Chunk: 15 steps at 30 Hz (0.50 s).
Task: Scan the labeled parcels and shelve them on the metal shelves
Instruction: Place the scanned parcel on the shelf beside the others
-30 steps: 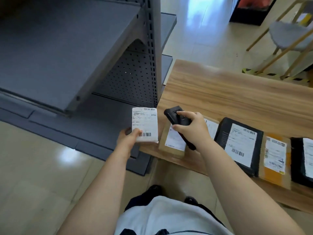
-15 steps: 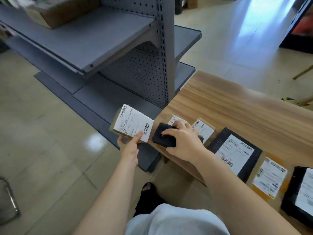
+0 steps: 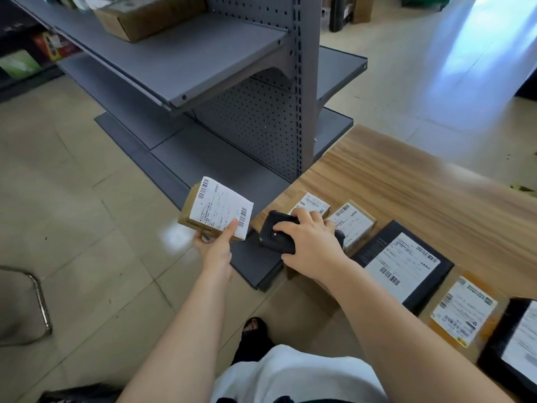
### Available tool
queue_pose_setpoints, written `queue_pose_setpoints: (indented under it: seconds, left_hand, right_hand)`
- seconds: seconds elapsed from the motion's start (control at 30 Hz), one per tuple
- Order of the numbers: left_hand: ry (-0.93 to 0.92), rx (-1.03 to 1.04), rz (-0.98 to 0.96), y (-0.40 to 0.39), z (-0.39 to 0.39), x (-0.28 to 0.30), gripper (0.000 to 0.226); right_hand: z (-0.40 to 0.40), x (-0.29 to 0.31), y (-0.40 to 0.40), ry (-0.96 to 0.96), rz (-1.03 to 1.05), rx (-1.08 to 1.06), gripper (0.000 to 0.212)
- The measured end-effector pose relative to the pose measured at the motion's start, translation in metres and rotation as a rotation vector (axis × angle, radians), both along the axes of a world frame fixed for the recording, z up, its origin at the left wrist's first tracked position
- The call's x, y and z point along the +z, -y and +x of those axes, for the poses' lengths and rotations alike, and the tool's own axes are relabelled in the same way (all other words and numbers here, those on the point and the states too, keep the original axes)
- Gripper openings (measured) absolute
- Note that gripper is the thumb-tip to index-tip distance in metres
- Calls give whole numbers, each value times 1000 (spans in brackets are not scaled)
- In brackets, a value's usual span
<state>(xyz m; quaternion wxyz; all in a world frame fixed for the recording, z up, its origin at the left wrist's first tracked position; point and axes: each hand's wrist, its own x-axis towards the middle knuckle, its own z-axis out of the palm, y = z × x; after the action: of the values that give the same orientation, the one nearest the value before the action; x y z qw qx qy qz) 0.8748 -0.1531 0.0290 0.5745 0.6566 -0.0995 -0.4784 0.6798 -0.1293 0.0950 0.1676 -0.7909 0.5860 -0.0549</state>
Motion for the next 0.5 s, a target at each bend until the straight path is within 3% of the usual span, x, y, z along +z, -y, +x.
queue_pose_setpoints:
  seconds: [0.17, 0.3, 0.4, 0.5]
  left_hand:
    - [-61, -4, 23, -2, 11, 2, 79]
    - [-257, 62, 63, -2, 42, 17, 66]
    - [-405, 177, 24, -5, 83, 47, 43]
    - [-445, 249, -86, -5, 138, 87, 49]
  right_hand:
    - [8, -1, 0, 38, 37, -37, 58]
    - [39, 5, 5, 253, 33, -95, 58]
    - [91, 26, 16, 399, -27, 36, 59]
    - [152, 66, 33, 483, -89, 213, 59]
